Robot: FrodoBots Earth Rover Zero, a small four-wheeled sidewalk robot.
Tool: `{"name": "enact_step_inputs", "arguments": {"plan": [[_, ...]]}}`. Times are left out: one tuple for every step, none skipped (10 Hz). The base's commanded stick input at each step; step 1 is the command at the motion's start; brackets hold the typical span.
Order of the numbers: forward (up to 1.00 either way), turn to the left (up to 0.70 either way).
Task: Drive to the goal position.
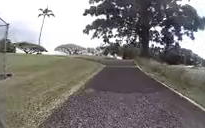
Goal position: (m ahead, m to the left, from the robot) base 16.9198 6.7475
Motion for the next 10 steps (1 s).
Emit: {"name": "enact_step_inputs", "arguments": {"plan": [[0.69,-0.33],[0.68,-0.33],[0.69,-0.25],[0.69,-0.15],[0.69,-0.10],[0.69,-0.01],[0.69,0.01],[0.69,0.01],[0.69,0.01],[0.69,0.01]]}}
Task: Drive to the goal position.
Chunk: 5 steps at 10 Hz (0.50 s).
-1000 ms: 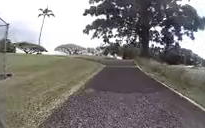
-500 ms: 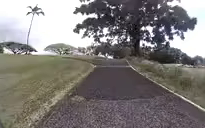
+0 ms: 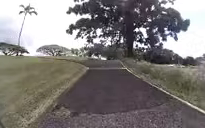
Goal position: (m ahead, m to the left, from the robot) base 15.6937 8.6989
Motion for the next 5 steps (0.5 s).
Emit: {"name": "enact_step_inputs", "arguments": {"plan": [[0.68,0.01],[0.68,0.01],[0.68,0.01],[0.68,0.01],[0.68,0.01]]}}
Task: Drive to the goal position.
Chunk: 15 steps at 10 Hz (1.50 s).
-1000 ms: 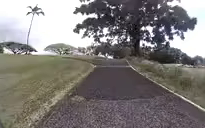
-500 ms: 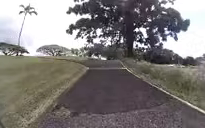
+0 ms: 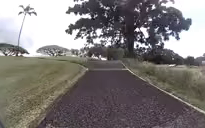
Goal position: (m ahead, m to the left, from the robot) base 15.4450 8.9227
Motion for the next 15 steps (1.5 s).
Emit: {"name": "enact_step_inputs", "arguments": {"plan": [[0.68,0.01],[0.68,0.01],[0.69,0.01],[0.68,0.01],[0.69,0.01],[0.69,0.01],[0.69,0.01],[0.68,0.01],[0.68,0.01],[0.68,0.01],[0.69,0.01],[0.68,0.01],[0.68,0.01],[0.68,0.00],[0.68,-0.01]]}}
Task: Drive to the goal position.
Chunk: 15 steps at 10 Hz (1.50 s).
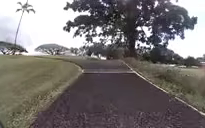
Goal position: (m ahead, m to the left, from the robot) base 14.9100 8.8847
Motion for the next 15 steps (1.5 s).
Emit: {"name": "enact_step_inputs", "arguments": {"plan": [[0.68,-0.01],[0.68,-0.01],[0.68,-0.01],[0.68,-0.01],[0.68,-0.01],[0.68,-0.01],[0.68,-0.01],[0.68,-0.01],[0.69,-0.01],[0.69,-0.01],[0.69,-0.01],[0.69,-0.01],[0.69,-0.01],[0.68,-0.01],[0.69,-0.01]]}}
